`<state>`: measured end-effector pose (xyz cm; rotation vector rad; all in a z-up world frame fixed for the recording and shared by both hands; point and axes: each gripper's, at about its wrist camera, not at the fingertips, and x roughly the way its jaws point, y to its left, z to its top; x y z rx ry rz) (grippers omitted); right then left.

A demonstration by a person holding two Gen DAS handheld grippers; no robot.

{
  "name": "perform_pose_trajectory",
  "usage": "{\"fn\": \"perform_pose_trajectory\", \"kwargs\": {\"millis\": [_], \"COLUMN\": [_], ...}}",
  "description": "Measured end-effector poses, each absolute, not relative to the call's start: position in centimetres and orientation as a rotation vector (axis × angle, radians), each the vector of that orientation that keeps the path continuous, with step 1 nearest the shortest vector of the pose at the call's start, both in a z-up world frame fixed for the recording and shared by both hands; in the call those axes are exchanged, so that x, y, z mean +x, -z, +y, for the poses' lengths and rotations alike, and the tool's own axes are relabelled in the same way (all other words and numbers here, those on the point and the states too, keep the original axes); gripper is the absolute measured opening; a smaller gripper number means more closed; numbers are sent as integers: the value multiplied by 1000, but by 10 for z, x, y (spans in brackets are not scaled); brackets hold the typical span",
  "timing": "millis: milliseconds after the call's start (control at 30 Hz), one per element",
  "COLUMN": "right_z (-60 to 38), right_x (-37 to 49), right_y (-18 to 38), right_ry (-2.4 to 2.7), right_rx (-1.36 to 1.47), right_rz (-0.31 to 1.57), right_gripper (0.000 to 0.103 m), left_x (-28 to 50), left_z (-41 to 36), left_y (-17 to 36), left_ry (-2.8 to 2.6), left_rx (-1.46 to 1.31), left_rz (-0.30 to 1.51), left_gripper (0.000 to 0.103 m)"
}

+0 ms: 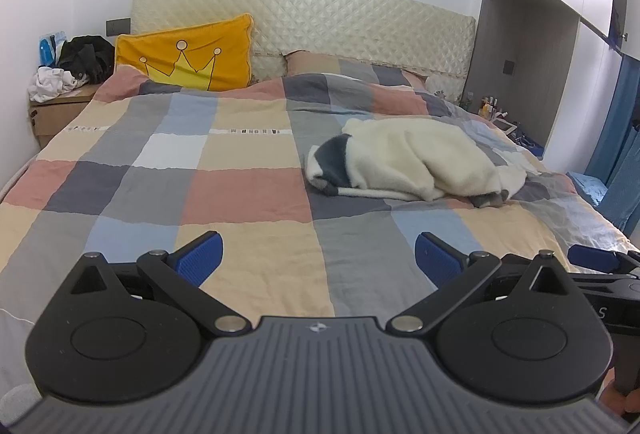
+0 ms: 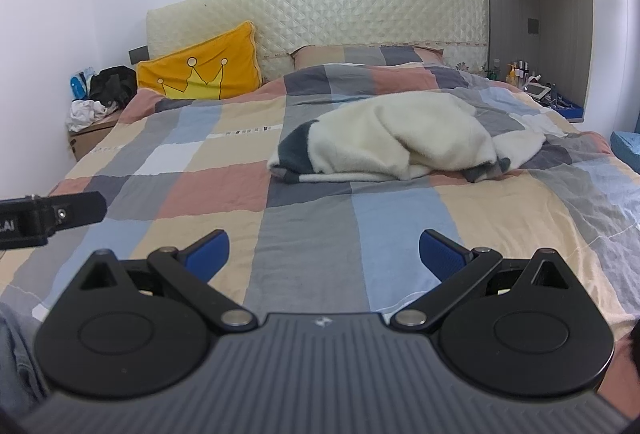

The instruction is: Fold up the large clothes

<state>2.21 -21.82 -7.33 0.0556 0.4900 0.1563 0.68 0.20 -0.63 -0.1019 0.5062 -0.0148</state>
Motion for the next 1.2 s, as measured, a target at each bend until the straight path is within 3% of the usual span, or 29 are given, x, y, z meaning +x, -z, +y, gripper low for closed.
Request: {"fn": "perform_pose_trajectory", "kwargs": {"millis": [667,1200], "right_z": [-228,-275], "right_x": [36,84], "right_y": [83,76], "right_ry": [-146,-90], "right_rx": [98,170], "right_rz": [523,506], "right_gripper": [103,103], "left_x": [40,141], "left_z": [-3,-28], "left_y": [28,44], "left_ry": [47,137], "left_rx": [-108,-73], "left_rz": [533,612], "left_gripper": [103,103]}}
